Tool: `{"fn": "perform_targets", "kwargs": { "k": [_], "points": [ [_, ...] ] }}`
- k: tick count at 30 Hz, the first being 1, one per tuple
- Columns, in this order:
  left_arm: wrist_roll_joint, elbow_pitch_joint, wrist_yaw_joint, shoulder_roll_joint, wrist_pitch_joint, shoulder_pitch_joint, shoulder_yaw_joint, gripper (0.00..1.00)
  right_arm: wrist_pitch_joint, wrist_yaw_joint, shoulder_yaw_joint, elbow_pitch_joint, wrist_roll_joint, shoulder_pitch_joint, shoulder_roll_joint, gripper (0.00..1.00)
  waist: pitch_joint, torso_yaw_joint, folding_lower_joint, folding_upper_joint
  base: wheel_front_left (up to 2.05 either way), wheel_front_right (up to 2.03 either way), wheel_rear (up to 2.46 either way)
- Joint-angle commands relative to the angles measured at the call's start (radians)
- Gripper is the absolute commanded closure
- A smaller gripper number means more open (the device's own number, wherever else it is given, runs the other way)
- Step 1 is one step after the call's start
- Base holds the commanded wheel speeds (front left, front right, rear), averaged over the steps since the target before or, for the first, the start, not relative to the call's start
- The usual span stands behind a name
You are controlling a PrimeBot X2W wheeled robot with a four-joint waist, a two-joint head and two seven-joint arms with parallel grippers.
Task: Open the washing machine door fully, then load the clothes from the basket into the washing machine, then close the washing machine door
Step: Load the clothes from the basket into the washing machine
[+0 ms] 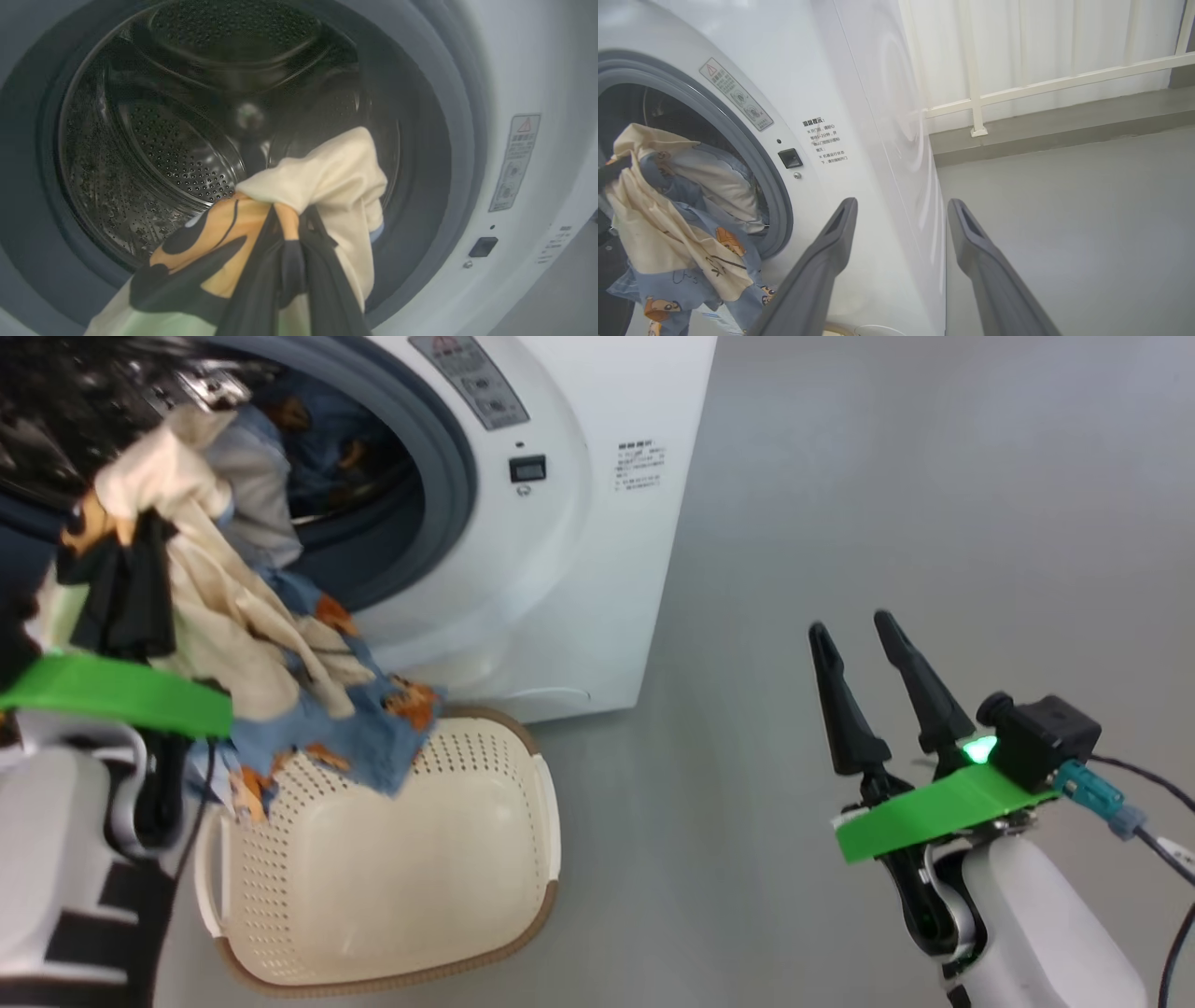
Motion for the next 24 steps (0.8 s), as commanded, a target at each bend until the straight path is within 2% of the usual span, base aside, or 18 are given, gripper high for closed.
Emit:
{"fn": "perform_targets", "kwargs": {
  "k": [1, 10, 24],
  "points": [
    [0.011, 0.033, -0.01, 0.05, 0.003, -0.082, 0.02, 1.0, -0.005, 0.006, 0.022, -0.041, -0.001, -0.032, 0.011, 0.0, 0.085, -0.04, 0.0, 0.0, 0.0, 0.0, 0.0],
    [0.0, 0.302, -0.033, 0.087, -0.006, -0.361, -0.032, 1.0, -0.005, 0.006, 0.01, -0.136, -0.046, -0.074, 0.029, 0.0, 0.261, -0.101, 0.0, 0.0, 0.0, 0.0, 0.0],
    [-0.047, 0.417, -0.034, 0.176, -0.027, -0.627, -0.103, 1.0, -0.005, 0.006, 0.009, -0.244, -0.054, -0.071, 0.033, 0.0, 0.425, -0.166, 0.0, 0.0, 0.0, 0.0, 0.0]
  ]
}}
